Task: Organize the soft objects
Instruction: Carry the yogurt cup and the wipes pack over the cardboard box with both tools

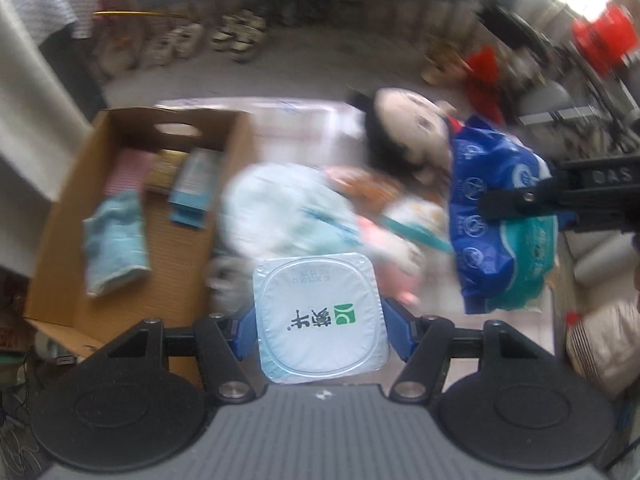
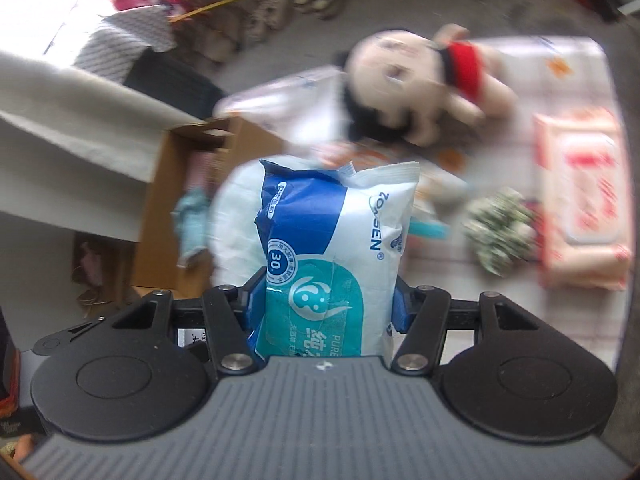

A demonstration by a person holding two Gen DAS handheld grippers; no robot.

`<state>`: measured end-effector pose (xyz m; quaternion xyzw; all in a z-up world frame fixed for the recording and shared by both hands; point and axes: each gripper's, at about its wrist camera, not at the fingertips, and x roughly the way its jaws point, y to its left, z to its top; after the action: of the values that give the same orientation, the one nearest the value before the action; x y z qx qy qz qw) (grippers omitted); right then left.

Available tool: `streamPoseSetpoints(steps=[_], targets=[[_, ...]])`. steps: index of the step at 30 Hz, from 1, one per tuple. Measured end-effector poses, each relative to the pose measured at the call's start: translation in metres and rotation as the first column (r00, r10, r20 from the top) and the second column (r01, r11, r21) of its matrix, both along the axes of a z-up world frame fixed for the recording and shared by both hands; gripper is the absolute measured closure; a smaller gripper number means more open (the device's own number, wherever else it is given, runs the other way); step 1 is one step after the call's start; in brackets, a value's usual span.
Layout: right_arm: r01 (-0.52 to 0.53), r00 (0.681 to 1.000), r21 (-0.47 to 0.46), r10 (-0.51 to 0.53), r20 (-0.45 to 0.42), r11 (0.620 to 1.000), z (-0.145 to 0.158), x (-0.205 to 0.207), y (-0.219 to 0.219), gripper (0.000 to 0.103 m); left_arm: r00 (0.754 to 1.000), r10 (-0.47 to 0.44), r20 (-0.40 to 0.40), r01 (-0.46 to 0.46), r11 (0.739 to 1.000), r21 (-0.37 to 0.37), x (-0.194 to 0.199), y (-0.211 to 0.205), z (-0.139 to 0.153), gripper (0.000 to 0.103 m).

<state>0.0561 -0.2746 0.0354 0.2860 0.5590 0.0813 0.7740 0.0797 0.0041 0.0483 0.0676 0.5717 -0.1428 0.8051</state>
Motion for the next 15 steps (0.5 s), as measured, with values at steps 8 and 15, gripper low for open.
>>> streamPoseSetpoints(steps=[8,15], targets=[[-0.055,0.997,0.085,0.05,0.057,0.995,0.018,0.097,0.127,0.046,0.991,0.134,0.027,-0.135,0.99,0.04,0.079,0.12,-0.012,0.038],[-0.119,0.992,0.038,0.121,-0.036,0.992,-0.036,0.187,0.262,0.046,0.98,0.2,-0.009,-0.198,0.975,0.097,0.145,0.215,-0.061,0.038]])
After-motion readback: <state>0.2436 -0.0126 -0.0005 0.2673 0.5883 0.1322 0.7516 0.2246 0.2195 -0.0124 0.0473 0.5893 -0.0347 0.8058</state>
